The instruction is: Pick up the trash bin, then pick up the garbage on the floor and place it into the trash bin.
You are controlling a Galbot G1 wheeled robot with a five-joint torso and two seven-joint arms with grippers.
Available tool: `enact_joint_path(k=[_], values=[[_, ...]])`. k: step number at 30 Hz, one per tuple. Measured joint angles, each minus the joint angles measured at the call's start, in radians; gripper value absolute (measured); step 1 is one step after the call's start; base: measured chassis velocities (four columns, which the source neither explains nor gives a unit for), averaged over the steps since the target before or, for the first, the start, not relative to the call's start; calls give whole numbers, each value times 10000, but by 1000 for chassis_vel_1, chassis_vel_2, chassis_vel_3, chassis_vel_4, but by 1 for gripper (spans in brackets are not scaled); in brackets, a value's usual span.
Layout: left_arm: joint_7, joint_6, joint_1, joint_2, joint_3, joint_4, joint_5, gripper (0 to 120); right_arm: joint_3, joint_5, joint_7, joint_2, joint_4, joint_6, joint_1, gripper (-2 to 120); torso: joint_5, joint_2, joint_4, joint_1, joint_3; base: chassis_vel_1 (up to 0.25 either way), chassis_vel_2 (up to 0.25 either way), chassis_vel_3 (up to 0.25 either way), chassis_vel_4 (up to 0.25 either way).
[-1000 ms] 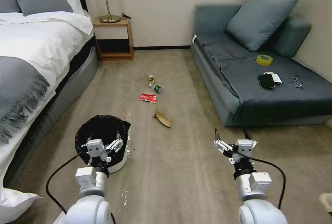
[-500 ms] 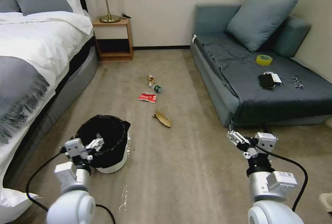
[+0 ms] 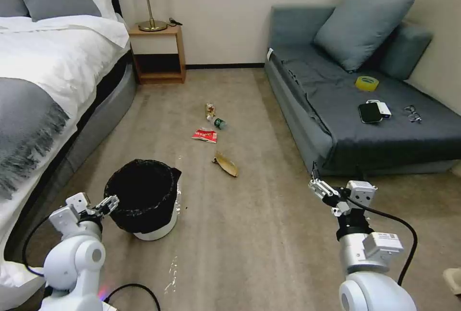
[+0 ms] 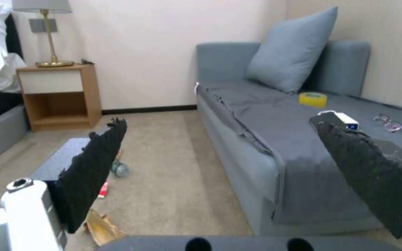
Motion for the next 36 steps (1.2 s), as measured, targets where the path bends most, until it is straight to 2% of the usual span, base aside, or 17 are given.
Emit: enact_joint_path(k=[2,4,8,9,12,13,15,21,25,26,30,31,34,35,36], values=[[-209,89,-385,173,155,377,-431,100,15,-1,-4,12,-37,-2,32,100,1,1,-1,0,0,0,0,0,0],[-297,158,-505,216,205,510,-606,100,16,-5,-5,23,-50,-3,39,100,1,0,-1,0,1,0,0,0,0],[-639,272,-1073,383,432,1472,-1081,100,42,-18,-12,80,-118,-4,96,100,1,0,-1,0,0,0,0,0,0],[-639,272,-1073,383,432,1472,-1081,100,42,-18,-12,80,-118,-4,96,100,1,0,-1,0,0,0,0,0,0],[-777,273,-1346,452,500,2192,-1259,100,88,-22,-15,97,-165,-4,133,100,0,0,0,0,1,0,0,0,0],[-777,273,-1346,452,500,2192,-1259,100,88,-22,-15,97,-165,-4,133,100,0,0,0,0,1,0,0,0,0],[-1033,349,-1532,495,554,2632,-1813,99,99,-32,-17,113,-227,-3,196,100,0,0,0,0,1,0,0,0,0],[-1311,463,-1696,499,610,2885,-2190,98,92,-45,-23,146,-296,-4,321,100,6,0,1,0,0,0,0,0,0],[-1336,470,-1837,460,608,3097,-2200,85,119,-43,-26,131,-388,-5,416,100,12,1,3,-1,-2,0,0,0,0],[-1336,470,-1837,460,608,3097,-2200,85,119,-43,-26,131,-388,-5,416,100,12,1,3,-1,-2,0,0,0,0],[-1377,474,-1864,338,593,3144,-2339,67,171,-15,-31,94,-448,-6,553,100,12,2,4,-1,-3,0,0,0,0],[-1377,474,-1864,338,593,3144,-2339,67,171,-15,-31,94,-448,-6,553,100,12,2,4,-1,-3,0,0,0,0],[-1397,473,-1864,243,588,3145,-2397,53,173,-6,-40,77,-488,-7,624,100,11,3,5,-1,-3,0,0,0,0],[-1397,473,-1864,243,588,3145,-2397,53,173,-6,-40,77,-488,-7,624,100,11,3,5,-1,-3,0,0,0,0],[-1426,474,-1861,206,587,3145,-2444,47,173,-2,-44,60,-510,-7,649,100,10,2,4,-1,-4,0,0,0,0]])
